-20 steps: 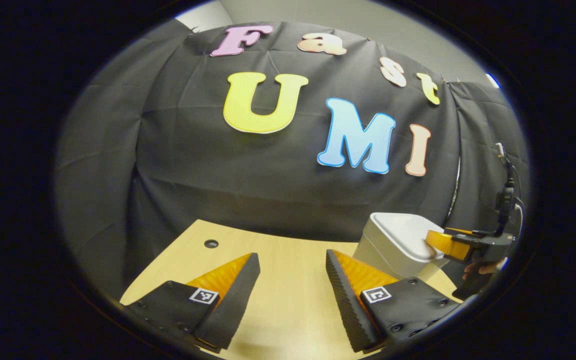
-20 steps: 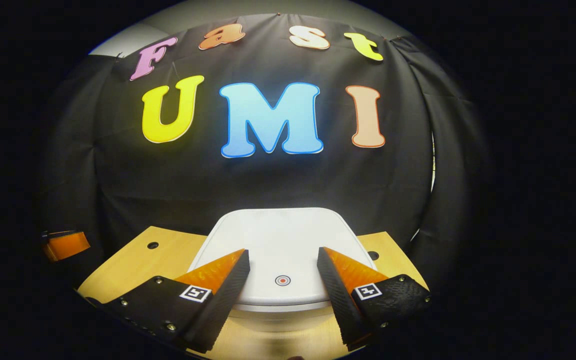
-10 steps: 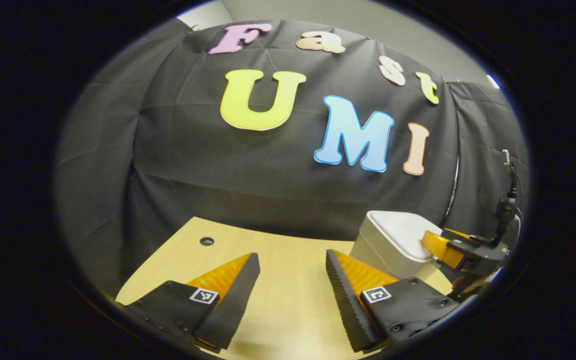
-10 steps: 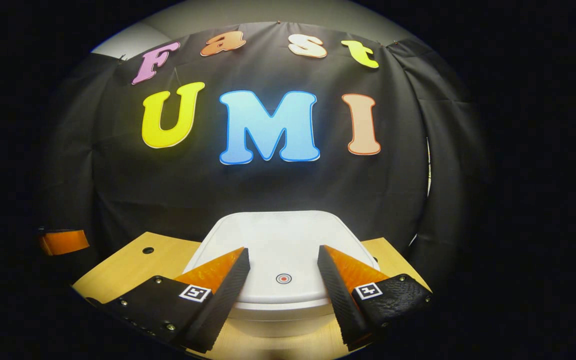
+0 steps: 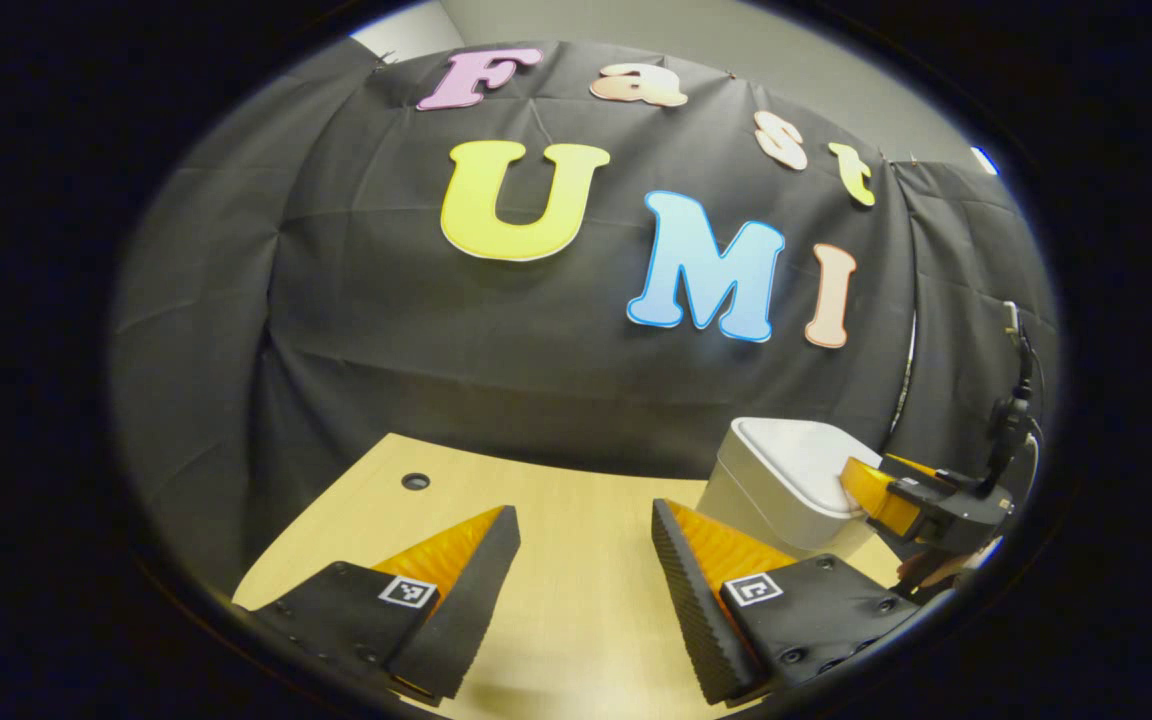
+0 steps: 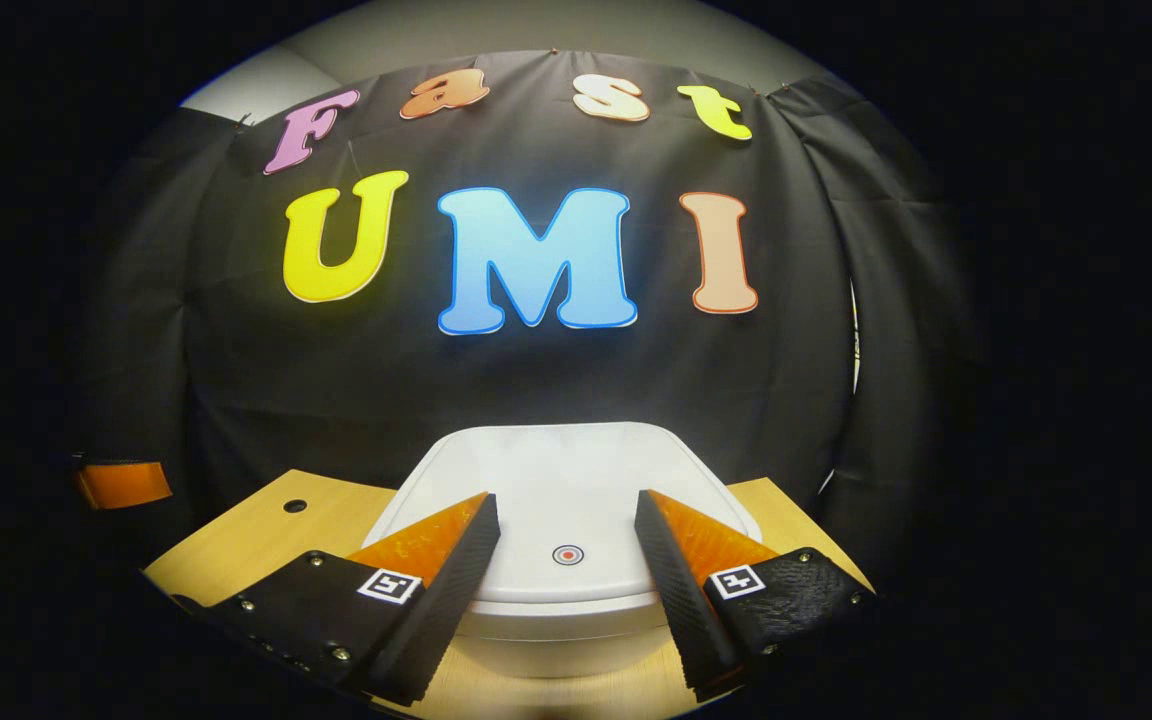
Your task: Press the lid of the desktop garbage bin to open it, pick up the crumpled paper on the desktop and throw it into the bin, then pick up the pop can on the desktop and drop it into the bin, and finally close the garbage bin lid.
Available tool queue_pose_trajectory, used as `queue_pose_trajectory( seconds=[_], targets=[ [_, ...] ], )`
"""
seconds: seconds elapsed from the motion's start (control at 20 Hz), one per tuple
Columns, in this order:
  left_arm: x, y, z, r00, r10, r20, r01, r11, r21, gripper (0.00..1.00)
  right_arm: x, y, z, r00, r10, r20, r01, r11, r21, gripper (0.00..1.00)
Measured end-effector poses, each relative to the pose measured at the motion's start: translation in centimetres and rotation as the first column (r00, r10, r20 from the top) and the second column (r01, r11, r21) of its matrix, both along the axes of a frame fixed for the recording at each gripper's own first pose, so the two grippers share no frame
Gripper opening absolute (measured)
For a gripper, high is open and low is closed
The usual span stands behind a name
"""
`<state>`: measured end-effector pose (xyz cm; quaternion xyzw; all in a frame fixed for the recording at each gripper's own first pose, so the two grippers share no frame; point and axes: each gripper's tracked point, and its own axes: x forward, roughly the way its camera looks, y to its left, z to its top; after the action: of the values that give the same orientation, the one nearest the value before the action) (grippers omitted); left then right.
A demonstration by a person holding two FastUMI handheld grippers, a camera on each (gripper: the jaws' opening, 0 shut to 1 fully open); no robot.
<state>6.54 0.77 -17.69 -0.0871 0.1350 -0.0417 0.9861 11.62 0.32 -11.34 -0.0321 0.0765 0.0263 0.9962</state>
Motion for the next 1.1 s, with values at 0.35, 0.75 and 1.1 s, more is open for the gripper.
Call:
queue_pose_trajectory(
  seconds=[0.35,0.75,1.1],
  targets=[
    [-0.5,1.0,1.3,1.000,0.013,0.025,-0.014,1.000,0.028,0.92,0.0,0.0,0.4,0.999,0.006,0.034,-0.007,1.000,0.006,0.89],
    [-0.8,1.6,2.7,0.999,0.014,0.050,-0.016,0.999,0.037,0.86,-0.1,-0.2,1.1,1.000,0.012,0.013,-0.011,1.000,-0.009,0.94],
    [-0.8,2.0,5.1,0.995,0.017,0.098,-0.022,0.999,0.047,0.86,-1.7,0.4,6.8,0.990,0.028,0.137,-0.023,0.999,-0.036,0.93]
  ],
)
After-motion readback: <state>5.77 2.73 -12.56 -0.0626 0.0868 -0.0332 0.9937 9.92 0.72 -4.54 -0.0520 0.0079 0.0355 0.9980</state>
